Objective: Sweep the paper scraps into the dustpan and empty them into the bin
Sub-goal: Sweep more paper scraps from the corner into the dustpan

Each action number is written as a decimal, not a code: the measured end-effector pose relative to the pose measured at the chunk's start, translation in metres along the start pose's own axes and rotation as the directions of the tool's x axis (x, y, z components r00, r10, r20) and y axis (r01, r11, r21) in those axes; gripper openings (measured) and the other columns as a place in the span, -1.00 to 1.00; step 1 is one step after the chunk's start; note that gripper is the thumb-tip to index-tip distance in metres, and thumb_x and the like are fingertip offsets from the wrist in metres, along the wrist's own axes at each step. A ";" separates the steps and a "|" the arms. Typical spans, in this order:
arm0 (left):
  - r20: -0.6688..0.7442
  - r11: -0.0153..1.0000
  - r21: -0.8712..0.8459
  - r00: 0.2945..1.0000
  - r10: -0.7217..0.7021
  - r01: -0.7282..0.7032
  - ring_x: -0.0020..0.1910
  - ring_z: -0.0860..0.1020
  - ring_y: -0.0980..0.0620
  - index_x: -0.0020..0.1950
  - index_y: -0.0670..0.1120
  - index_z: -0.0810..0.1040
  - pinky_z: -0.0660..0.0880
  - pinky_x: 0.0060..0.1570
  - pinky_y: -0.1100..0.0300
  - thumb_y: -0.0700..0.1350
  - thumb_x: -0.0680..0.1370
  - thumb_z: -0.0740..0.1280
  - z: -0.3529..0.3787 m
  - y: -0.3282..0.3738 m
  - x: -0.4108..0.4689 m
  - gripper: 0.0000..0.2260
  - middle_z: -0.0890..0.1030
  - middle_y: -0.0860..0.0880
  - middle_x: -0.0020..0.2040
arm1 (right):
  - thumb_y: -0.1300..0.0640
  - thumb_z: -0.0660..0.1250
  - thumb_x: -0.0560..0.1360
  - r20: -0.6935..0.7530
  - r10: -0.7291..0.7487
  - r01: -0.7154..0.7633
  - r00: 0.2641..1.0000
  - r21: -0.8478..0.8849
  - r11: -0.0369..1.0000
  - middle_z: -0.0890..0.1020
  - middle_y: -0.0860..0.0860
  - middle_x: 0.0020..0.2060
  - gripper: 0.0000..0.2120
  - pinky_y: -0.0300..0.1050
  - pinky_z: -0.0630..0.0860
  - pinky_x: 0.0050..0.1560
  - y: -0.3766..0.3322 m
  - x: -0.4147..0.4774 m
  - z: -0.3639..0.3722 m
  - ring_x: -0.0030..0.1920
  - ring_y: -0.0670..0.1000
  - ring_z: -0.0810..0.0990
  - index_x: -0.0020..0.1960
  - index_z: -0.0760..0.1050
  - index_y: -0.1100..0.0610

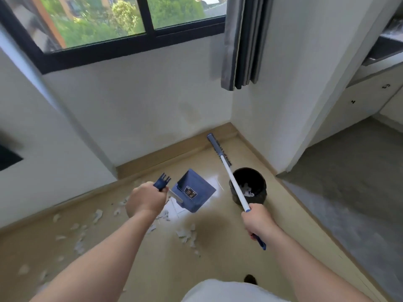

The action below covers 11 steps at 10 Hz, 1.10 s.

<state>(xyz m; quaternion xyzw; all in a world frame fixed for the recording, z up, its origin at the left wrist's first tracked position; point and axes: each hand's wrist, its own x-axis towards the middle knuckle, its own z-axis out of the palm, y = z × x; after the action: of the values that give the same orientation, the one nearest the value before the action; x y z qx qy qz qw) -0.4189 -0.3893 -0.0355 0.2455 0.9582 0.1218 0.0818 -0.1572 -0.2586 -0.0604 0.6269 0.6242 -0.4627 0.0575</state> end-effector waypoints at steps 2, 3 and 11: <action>0.113 0.971 -0.001 0.965 -0.237 0.239 -0.21 0.58 -0.12 -0.14 0.01 0.58 0.50 -0.27 0.18 0.22 0.50 0.31 0.009 -0.117 -0.029 -0.71 0.61 -0.01 -0.19 | 0.44 0.16 0.52 0.111 0.096 -0.052 0.989 -0.344 0.937 0.48 0.12 -0.62 -0.87 -0.28 0.31 -0.71 -0.039 -0.033 0.072 -0.78 0.03 0.38 -0.02 0.47 0.38; 0.174 0.945 0.009 0.930 -0.324 0.327 -0.19 0.60 -0.14 -0.14 0.01 0.59 0.50 -0.24 0.17 0.18 0.50 0.31 0.016 -0.168 -0.047 -0.74 0.64 -0.03 -0.16 | 0.43 0.13 0.56 0.156 0.171 -0.087 0.973 -0.438 0.895 0.49 0.11 -0.60 -0.91 -0.27 0.31 -0.72 -0.040 -0.044 0.110 -0.80 0.02 0.36 -0.04 0.40 0.34; 0.257 0.718 0.201 0.671 -0.695 0.666 -0.25 0.58 -0.02 -0.25 0.04 0.49 0.47 -0.29 0.23 0.33 0.51 0.27 -0.009 -0.352 -0.094 -0.62 0.57 0.07 -0.26 | 0.28 0.13 0.63 0.384 0.322 -0.193 0.865 -0.336 0.922 0.42 0.06 -0.39 -0.68 -0.14 0.47 -0.34 -0.128 -0.013 0.288 -0.41 -0.01 0.40 -0.29 0.25 0.11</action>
<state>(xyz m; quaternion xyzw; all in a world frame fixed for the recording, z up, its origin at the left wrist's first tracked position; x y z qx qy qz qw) -0.4976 -0.7361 -0.1139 -0.1100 0.9590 -0.0018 0.2613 -0.4079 -0.4276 -0.1498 0.5719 0.5656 -0.4827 0.3464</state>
